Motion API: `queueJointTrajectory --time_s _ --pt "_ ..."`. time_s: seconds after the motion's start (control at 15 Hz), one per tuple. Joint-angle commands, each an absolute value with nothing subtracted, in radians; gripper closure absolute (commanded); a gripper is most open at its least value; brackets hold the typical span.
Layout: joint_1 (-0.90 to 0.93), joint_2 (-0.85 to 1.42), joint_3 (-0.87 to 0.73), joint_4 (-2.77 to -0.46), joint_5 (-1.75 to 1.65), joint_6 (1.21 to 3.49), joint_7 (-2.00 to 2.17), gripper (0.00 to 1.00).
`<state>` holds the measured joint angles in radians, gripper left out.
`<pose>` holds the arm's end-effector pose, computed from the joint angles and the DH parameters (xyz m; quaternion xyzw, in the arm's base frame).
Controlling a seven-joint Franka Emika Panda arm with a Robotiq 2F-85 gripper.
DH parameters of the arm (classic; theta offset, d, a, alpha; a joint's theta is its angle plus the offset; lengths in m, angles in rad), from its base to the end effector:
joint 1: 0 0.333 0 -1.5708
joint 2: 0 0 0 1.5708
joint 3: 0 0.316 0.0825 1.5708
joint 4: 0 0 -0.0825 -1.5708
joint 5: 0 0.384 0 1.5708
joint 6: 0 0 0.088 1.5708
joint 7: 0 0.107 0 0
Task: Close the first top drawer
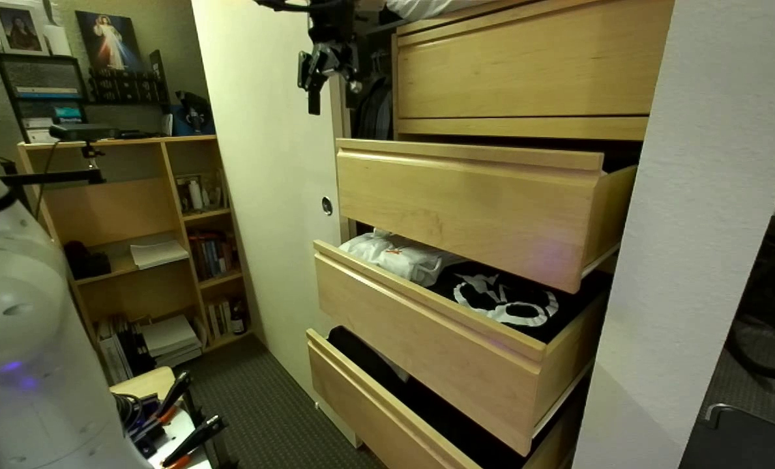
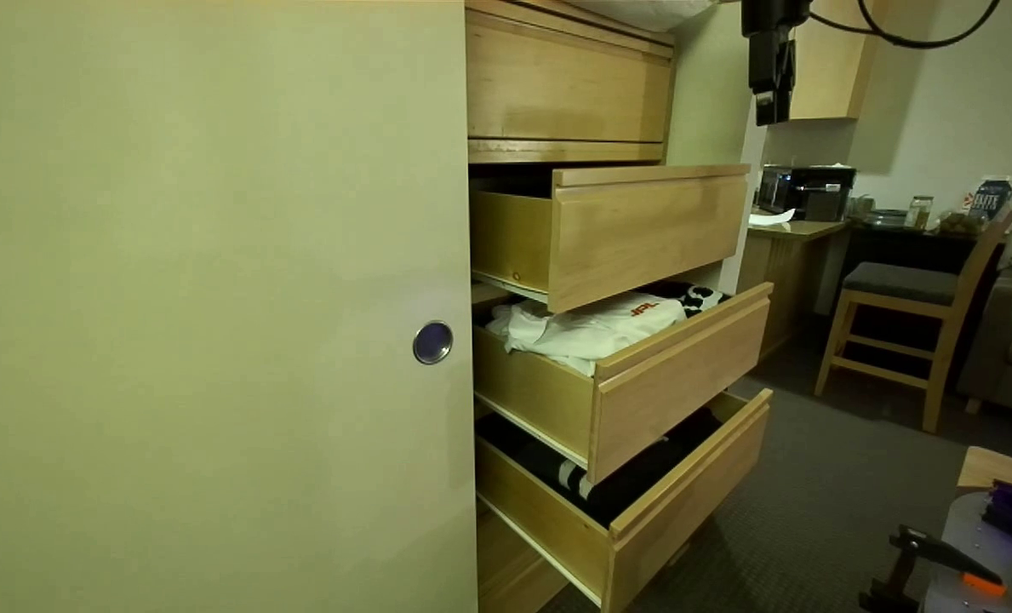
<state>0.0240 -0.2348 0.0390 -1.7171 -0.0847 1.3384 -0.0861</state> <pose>0.4533 0.0205 0.6576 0.9941 0.0666 -0.0724 0.0454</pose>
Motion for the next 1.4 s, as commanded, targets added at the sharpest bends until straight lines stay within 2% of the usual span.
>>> queueJointTrajectory --time_s 0.0,0.6,1.2,1.33 --pt "0.040 -0.344 0.044 -1.905 -0.098 1.458 -0.080 0.00" --pt "0.064 -0.406 0.062 -2.127 -0.092 1.653 -0.062 0.00" --pt "0.062 -0.386 0.067 -2.181 -0.082 1.720 -0.034 0.00" --pt "0.056 -0.367 0.072 -2.153 -0.092 1.670 -0.010 0.00"
